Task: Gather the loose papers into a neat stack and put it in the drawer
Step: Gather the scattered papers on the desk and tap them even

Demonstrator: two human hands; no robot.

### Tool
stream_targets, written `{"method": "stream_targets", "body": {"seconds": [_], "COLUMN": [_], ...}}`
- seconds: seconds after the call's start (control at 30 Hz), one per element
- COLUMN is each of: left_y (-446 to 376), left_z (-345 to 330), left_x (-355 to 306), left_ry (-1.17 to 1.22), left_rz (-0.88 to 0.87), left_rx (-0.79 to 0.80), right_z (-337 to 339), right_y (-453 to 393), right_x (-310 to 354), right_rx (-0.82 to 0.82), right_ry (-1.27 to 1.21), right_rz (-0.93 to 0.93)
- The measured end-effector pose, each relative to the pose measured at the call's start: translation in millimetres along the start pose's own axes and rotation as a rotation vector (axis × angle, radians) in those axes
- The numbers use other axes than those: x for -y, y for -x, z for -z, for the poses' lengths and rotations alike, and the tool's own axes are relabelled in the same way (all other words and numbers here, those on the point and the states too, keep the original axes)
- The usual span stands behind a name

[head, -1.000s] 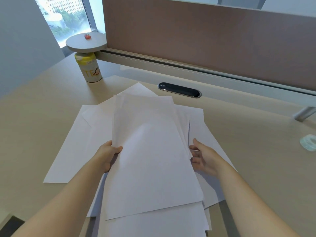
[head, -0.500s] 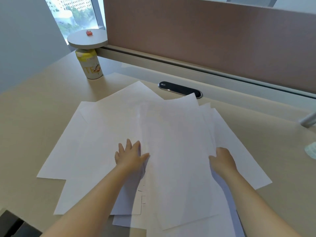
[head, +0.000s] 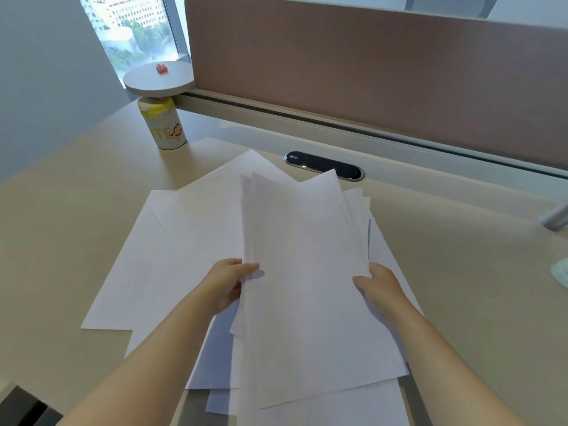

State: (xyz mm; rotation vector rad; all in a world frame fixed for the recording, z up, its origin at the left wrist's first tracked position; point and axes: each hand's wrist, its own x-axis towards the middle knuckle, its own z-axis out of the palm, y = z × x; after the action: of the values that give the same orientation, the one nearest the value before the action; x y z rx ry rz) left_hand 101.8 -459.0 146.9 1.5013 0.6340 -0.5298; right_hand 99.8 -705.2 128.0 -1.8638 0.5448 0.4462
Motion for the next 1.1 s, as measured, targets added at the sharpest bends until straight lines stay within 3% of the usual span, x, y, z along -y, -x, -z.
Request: {"method": "stream_targets", "body": {"seconds": [0.1,0.23,0.37,0.57,0.73,0.9,0.97,1.03,1.1], "left_y": [5,1,-2,-3,-3,-10,-12,-15,-14], "left_z": [-9,-18,-18,-10,-21,-28,-23,-11,1], "left_x": [-2,-1,0,-4,1,6,6,11,16], "left_ry": [-0.103,-0.283,-0.267,-0.183,-0.097,-0.319,-0.612,-0.961,-1.045], "left_rz": [0.004,-0.070,-0.120,-0.054,0.006,-0.156,-0.214,-0.186,-0.062], "left_rx": [0.097,-0.052,-0.164,-0.094,-0.013,-0.222,-0.357,-0.458,-0.440], "right_z": [6,6,-8,0,5,9,9,8,7], "right_y": [5,10,11,5,0,6,7,6,6], "right_x": [2,1,7,3,1,-4,-4,-3,-2], "right_rx": [-0.117,-0.139,-0.134,-0.230,-0.196,-0.183,-0.177,-0.147,-0.143], "right_ry": [0.417,0.666,0.516,0.477,0.140,0.069,0.102,0.128,0.144], "right_rz": [0.037,0.056,0.106,0.068,-0.013,-0.005,0.000,0.004,0.010]}}
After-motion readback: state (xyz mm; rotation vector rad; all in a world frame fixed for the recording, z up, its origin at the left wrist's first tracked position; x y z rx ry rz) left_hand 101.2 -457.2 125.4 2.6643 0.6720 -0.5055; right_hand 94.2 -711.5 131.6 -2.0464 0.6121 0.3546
